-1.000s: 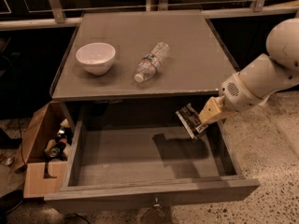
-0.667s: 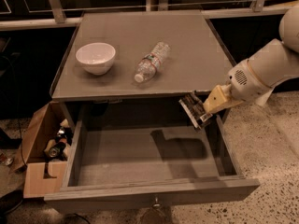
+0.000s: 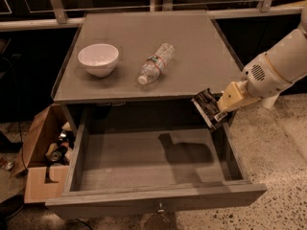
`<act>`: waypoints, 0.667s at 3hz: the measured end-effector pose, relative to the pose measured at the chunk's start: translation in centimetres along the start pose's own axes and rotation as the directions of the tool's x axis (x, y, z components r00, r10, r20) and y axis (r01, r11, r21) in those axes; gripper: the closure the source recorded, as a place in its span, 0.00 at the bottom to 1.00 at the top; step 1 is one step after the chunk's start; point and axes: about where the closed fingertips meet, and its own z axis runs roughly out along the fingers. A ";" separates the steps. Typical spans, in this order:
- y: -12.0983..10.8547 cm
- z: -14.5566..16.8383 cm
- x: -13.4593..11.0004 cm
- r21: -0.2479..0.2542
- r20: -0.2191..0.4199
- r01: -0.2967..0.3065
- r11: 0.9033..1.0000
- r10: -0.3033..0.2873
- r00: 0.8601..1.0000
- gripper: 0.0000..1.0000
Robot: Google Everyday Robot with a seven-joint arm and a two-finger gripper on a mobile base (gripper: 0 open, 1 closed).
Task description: Pick rxbar chocolate from top drawer and place on counter
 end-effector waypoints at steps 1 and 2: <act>0.1 0.1 -2.1 -0.009 0.038 0.010 1.000 -0.009 0.999 1.00; -0.7 -0.4 -6.1 -0.029 0.071 0.005 1.000 -0.003 0.997 1.00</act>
Offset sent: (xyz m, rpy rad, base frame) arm 0.1134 0.0033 0.0574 0.0958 -0.1192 -0.0353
